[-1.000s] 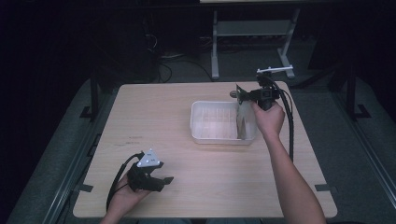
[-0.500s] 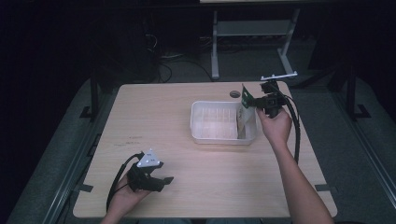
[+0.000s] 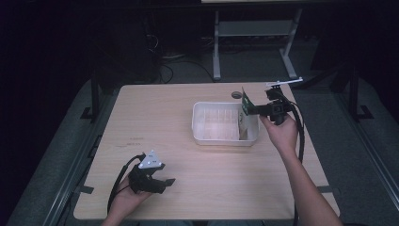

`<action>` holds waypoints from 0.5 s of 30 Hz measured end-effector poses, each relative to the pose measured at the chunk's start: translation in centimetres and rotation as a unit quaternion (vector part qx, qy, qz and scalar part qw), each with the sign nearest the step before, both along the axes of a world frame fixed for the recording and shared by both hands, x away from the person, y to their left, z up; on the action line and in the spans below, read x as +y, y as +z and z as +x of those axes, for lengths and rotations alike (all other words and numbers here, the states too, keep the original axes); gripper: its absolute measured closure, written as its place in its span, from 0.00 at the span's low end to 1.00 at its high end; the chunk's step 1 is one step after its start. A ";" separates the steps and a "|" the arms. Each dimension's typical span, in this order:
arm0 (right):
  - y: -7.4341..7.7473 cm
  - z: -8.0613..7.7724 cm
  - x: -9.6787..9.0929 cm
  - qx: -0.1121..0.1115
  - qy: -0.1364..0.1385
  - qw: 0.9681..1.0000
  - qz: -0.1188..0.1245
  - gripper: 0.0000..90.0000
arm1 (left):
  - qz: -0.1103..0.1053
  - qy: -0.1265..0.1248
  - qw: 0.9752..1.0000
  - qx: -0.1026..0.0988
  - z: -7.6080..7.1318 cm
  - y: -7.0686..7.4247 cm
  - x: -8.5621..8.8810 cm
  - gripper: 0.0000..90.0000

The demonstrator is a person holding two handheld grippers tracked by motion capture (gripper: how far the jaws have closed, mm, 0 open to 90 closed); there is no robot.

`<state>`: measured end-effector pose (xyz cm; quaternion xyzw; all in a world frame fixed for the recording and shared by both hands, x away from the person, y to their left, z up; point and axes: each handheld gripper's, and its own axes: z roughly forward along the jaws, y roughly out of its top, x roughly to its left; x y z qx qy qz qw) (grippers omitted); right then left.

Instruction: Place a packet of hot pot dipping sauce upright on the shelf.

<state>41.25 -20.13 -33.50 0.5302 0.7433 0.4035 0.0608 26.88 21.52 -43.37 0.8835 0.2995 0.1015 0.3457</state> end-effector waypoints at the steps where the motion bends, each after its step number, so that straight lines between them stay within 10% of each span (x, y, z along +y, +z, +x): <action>1: 0.0 0.0 0.0 0.000 0.000 1.000 0.000 0.81 | 0.000 0.000 1.000 0.000 0.0 0.0 0.0 0.35; 15: 0.1 -2.3 -1.6 0.008 0.028 0.999 0.037 0.68 | 0.002 0.004 1.000 -0.001 0.1 0.0 0.2 0.34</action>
